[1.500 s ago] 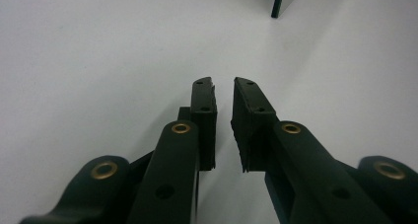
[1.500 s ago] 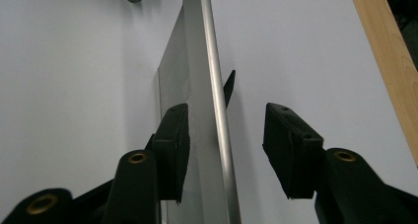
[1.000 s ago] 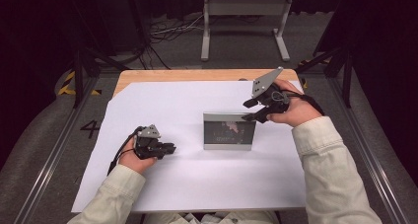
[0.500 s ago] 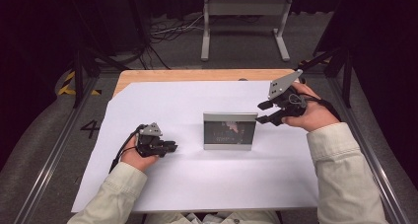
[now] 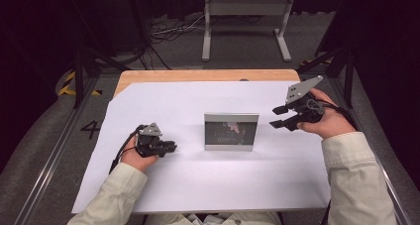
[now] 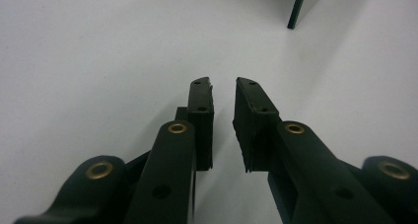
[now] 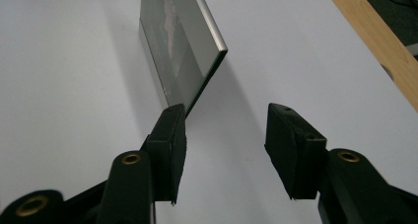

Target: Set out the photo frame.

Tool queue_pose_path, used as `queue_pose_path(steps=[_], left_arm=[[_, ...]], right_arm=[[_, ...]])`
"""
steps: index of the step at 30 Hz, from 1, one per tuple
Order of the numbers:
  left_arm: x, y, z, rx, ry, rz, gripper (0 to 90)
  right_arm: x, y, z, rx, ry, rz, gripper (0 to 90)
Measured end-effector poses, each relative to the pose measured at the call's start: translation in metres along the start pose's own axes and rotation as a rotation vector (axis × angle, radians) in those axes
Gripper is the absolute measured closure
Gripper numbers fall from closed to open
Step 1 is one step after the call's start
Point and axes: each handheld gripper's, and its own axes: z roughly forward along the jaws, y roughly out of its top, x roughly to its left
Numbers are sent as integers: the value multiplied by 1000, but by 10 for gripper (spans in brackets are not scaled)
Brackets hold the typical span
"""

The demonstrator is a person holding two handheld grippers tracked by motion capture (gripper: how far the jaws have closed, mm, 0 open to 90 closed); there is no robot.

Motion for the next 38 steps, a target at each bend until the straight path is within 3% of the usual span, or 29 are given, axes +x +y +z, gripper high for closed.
queue_pose_path(steps=[8,22,38], left_arm=[[0,0,0,1,-1,1,780],[-1,0,1,1,-8,5,779],[0,0,-1,-2,-4,4,768]], right_arm=[[0,-21,-7,-9,-15,45,505],[3,-60,-2,-21,-22,127,502],[5,-67,5,-25,-28,164,473]])
